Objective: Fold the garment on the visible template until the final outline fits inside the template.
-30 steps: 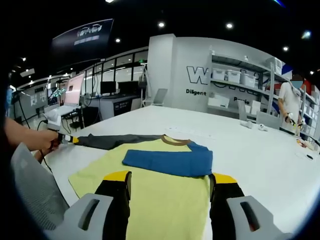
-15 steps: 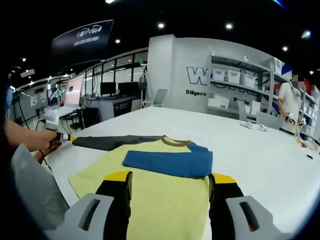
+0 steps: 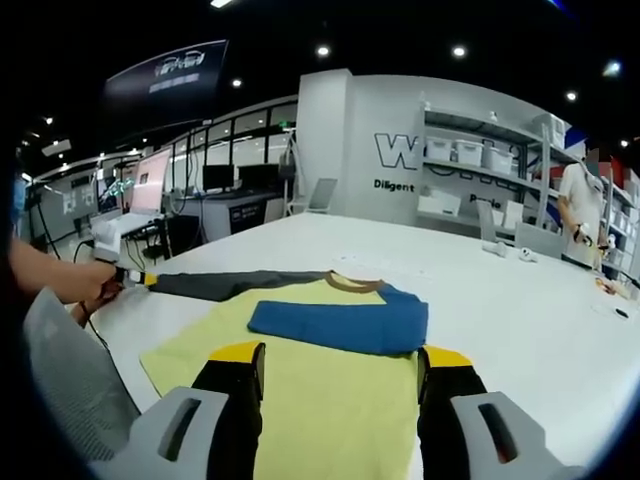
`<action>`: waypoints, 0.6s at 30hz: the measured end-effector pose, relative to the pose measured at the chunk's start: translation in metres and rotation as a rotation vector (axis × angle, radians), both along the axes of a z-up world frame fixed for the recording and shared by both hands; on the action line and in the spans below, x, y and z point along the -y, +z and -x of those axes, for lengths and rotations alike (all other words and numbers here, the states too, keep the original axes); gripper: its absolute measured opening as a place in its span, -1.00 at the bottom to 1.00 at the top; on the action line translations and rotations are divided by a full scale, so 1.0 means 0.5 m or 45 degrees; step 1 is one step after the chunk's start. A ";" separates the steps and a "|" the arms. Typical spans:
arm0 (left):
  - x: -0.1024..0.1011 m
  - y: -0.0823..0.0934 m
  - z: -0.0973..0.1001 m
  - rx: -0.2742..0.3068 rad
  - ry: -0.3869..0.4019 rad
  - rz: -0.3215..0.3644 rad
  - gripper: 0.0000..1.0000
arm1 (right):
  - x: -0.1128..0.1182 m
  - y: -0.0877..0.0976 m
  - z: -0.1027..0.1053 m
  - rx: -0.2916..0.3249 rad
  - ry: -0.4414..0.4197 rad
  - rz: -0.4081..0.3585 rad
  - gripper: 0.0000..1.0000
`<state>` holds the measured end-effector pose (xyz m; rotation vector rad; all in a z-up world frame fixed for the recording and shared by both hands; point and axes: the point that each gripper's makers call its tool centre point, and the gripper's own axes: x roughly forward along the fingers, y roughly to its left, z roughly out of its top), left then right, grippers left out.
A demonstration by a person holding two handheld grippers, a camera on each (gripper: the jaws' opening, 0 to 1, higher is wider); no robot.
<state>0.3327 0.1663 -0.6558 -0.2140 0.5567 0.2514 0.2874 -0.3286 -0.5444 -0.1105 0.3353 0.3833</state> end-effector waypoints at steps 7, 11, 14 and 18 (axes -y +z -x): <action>-0.014 -0.008 -0.027 -0.048 -0.025 -0.060 -0.52 | 0.003 -0.001 0.000 -0.003 -0.005 -0.006 0.25; -0.008 -0.009 -0.037 -0.069 -0.031 -0.057 -0.54 | 0.004 -0.001 -0.001 -0.002 -0.010 -0.008 0.25; 0.005 -0.007 -0.039 -0.066 -0.064 -0.072 -0.63 | 0.006 0.001 -0.001 0.000 -0.016 -0.011 0.25; 0.008 -0.007 -0.035 -0.070 -0.094 -0.098 -0.89 | 0.007 0.002 -0.001 0.002 -0.022 -0.014 0.25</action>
